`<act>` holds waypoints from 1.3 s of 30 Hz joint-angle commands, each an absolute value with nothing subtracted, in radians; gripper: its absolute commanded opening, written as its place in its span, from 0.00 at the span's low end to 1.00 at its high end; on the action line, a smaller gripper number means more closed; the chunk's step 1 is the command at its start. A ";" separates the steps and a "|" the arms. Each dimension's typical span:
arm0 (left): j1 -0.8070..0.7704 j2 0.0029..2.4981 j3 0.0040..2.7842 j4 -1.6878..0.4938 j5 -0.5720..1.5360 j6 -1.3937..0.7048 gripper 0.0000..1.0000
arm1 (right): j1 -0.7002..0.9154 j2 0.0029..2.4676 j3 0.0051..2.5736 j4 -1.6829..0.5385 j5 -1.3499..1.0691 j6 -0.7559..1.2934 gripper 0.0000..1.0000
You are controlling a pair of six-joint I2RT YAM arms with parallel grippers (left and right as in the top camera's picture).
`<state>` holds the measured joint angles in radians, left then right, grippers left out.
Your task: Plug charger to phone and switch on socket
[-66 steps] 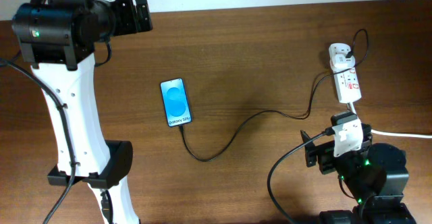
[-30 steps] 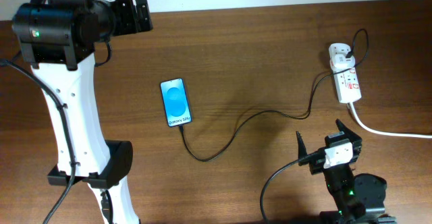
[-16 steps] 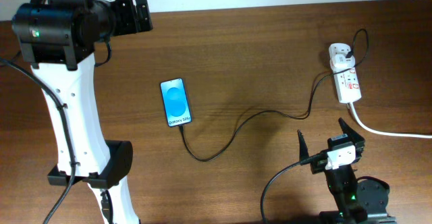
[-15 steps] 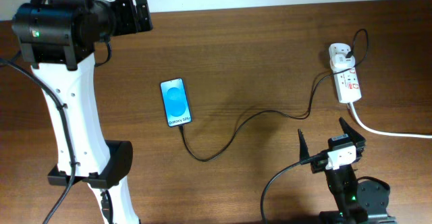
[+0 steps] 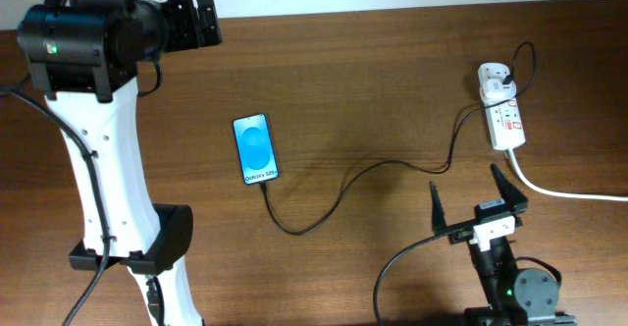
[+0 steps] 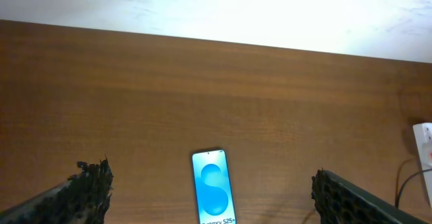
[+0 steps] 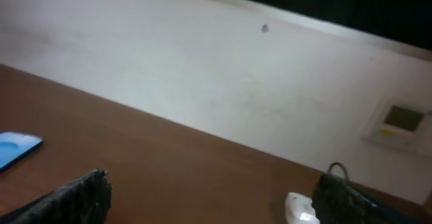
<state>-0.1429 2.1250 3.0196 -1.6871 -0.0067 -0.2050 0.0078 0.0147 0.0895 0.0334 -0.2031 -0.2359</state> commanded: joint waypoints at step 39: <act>-0.137 2.111 3.029 -1.688 0.001 -0.204 0.99 | 0.025 0.003 0.006 -0.063 -0.191 -0.231 0.99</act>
<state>-0.1429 2.1250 3.0196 -1.6871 -0.0067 -0.2050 0.0177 0.0154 0.0105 -0.0551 -0.1993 -0.2359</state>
